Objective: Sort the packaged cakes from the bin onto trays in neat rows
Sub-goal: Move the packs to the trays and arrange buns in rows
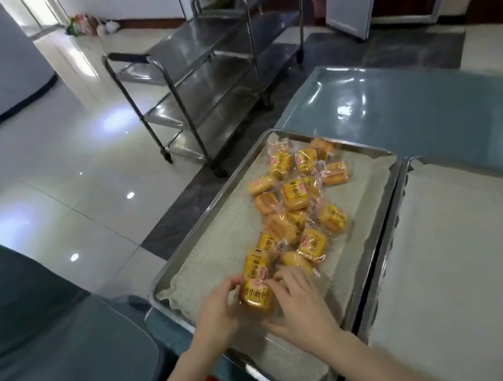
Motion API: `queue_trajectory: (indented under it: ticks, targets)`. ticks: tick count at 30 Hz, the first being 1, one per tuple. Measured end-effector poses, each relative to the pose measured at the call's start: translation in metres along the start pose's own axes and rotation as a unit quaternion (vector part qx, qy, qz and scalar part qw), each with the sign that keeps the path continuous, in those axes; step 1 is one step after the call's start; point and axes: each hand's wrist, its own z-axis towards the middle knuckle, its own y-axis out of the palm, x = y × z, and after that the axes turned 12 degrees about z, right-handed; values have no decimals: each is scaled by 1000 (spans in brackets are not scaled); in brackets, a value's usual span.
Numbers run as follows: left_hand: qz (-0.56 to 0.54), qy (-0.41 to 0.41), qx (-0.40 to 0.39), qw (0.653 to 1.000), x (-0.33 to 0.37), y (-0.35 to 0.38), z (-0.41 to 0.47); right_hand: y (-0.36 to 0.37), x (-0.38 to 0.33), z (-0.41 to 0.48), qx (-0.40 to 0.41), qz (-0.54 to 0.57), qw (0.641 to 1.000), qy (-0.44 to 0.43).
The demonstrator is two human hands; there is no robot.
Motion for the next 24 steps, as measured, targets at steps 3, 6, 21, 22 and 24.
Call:
queue_trajectory:
  ticks: [3, 6, 21, 22, 24]
  targets:
    - [95, 26, -45, 994, -26, -2, 8, 15, 2, 3, -59, -40, 997, -34]
    - [114, 69, -105, 985, -46, -8, 23, 8, 9, 9, -61, 15, 998, -26]
    - [-46, 135, 9, 990, 46, -46, 282, -96, 96, 164, 213, 49, 940, 260]
    - [-32, 141, 1, 990, 52, -45, 301, -99, 104, 177, 213, 46, 934, 285]
    - [-2, 136, -22, 991, 62, -41, 336, -104, 121, 204, 198, 60, 918, 339]
